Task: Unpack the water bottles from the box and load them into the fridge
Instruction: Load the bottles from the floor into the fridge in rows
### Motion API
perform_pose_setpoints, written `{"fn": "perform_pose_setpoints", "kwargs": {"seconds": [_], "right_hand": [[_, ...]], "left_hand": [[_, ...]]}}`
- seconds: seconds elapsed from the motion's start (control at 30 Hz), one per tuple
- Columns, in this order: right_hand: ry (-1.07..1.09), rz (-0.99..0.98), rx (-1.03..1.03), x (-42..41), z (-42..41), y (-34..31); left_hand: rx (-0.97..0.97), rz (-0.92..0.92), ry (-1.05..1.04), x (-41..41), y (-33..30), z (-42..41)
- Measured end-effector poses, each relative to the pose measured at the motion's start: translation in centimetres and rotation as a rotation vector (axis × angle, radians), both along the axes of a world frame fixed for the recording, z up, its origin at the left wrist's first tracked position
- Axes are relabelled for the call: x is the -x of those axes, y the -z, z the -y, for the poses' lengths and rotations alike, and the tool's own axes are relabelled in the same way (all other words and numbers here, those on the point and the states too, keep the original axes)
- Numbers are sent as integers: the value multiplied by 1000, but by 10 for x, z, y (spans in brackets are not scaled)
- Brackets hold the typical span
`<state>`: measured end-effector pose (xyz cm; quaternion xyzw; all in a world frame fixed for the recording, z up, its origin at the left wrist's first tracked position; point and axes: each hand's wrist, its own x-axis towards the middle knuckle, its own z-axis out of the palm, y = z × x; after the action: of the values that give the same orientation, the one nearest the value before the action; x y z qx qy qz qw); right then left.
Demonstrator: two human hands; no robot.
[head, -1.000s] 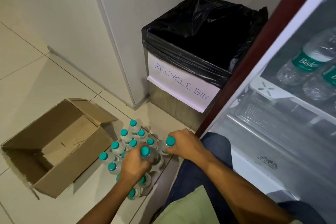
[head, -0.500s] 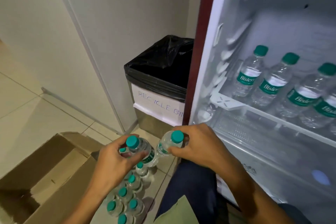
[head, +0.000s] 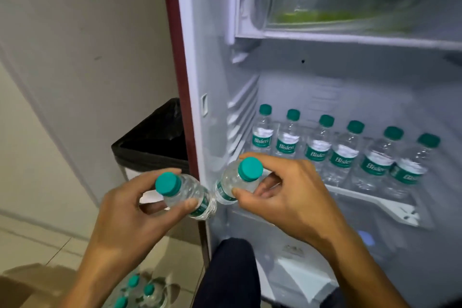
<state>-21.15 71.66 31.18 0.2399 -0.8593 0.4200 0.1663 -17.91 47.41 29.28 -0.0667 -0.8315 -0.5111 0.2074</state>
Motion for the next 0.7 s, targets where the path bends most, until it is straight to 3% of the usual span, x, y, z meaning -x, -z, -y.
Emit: {"fn": "perform_pose_setpoints", "kwargs": {"seconds": [0.23, 0.7], "right_hand": [[102, -205, 94, -3, -29, -27], [308, -408, 11, 36, -65, -75]], "left_hand": [[193, -308, 100, 20, -42, -37], [144, -601, 219, 93, -90, -112]]}}
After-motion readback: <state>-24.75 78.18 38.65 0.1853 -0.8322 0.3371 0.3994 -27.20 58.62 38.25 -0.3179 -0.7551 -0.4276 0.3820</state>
